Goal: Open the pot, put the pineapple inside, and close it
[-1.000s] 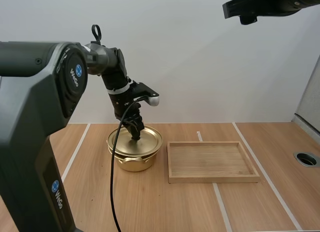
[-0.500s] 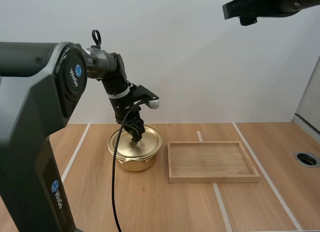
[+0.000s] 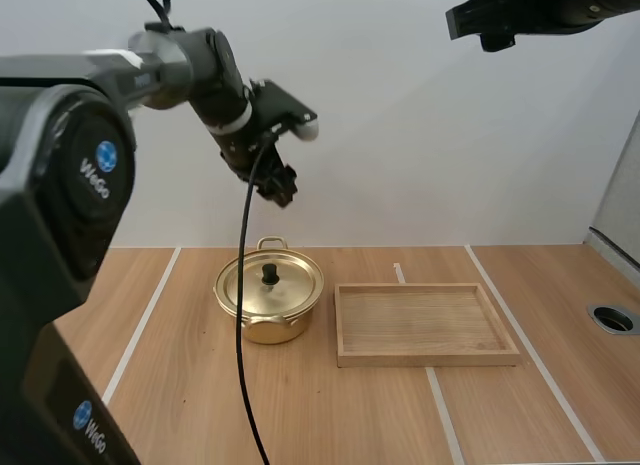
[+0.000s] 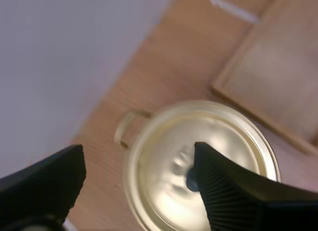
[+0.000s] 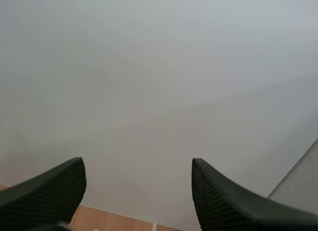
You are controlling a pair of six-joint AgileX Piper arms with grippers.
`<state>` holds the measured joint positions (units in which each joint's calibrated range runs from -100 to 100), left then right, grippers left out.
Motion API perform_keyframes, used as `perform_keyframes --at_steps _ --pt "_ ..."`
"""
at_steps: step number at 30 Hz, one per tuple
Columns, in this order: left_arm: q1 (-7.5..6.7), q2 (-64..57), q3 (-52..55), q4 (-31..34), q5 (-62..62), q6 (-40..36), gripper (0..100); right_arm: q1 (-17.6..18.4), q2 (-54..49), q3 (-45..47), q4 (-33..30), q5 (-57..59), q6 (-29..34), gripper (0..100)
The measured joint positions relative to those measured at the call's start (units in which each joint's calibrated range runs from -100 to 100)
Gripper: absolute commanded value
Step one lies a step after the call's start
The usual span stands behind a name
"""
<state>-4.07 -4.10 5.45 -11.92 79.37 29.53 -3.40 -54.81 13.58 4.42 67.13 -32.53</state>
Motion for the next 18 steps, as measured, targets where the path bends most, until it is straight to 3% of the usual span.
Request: perform_keyframes --at_steps 3,8,18 --pt "0.00 -6.31 -5.11 0.00 -12.21 -9.70 100 0.00 0.00 0.00 -0.10 0.00 1.66 100" --pt "1.15 -18.78 -9.82 -0.27 -29.19 -23.99 100 0.00 0.00 0.00 0.41 0.00 7.13 100" --pt "1.92 -38.66 -10.23 -0.27 -40.86 -28.72 100 0.00 -0.64 0.10 3.53 -2.32 10.81 100"
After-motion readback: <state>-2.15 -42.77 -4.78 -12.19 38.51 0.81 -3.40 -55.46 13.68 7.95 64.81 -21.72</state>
